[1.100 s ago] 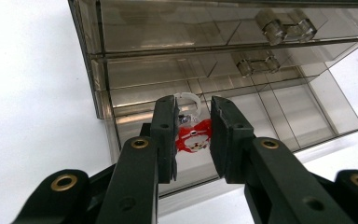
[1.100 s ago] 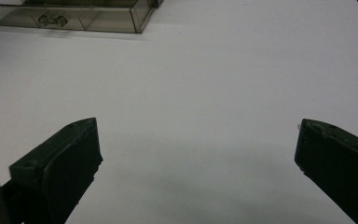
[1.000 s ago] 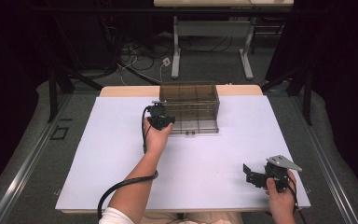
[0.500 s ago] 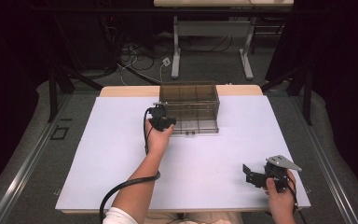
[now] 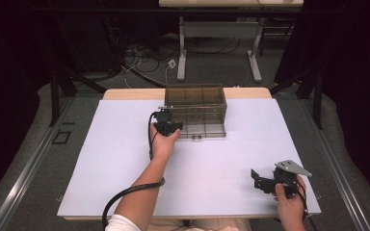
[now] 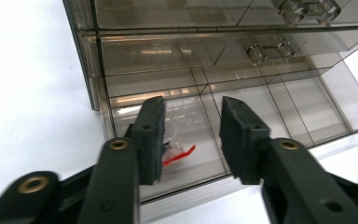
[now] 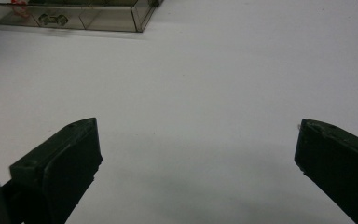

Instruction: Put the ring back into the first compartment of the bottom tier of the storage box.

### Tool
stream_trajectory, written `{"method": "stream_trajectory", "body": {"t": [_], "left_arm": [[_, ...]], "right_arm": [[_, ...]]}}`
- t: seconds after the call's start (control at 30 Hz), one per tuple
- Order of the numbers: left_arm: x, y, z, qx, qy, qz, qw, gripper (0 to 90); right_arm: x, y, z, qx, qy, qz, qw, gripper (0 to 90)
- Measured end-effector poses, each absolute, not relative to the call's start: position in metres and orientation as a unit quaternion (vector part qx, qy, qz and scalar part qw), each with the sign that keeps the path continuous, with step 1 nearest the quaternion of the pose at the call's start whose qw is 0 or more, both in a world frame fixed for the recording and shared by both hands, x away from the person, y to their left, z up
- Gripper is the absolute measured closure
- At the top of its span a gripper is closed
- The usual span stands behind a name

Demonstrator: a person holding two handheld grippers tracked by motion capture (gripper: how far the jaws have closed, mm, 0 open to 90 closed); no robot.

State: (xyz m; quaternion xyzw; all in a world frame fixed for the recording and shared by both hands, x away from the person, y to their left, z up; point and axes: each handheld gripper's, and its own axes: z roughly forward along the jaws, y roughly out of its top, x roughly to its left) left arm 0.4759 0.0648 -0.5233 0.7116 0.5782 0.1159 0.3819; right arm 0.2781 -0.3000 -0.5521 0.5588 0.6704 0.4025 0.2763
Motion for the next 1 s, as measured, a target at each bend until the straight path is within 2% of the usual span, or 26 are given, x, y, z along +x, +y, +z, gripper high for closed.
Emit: {"method": "stream_trajectory", "body": {"t": [0.43,0.83,1.0], "left_arm": [[0.462,0.07,-0.514,0.711,0.565,0.115,0.402,48.2],[0.439,0.072,-0.501,0.719,0.534,0.109,0.432,32.8],[0.426,0.078,-0.498,0.724,0.514,0.1,0.449,29.0]], "right_arm": [[0.278,-0.299,-0.553,0.556,0.67,0.407,0.278,0.0],[0.278,-0.299,-0.552,0.557,0.673,0.4,0.278,0.1],[0.278,-0.299,-0.552,0.558,0.672,0.4,0.277,0.1]]}}
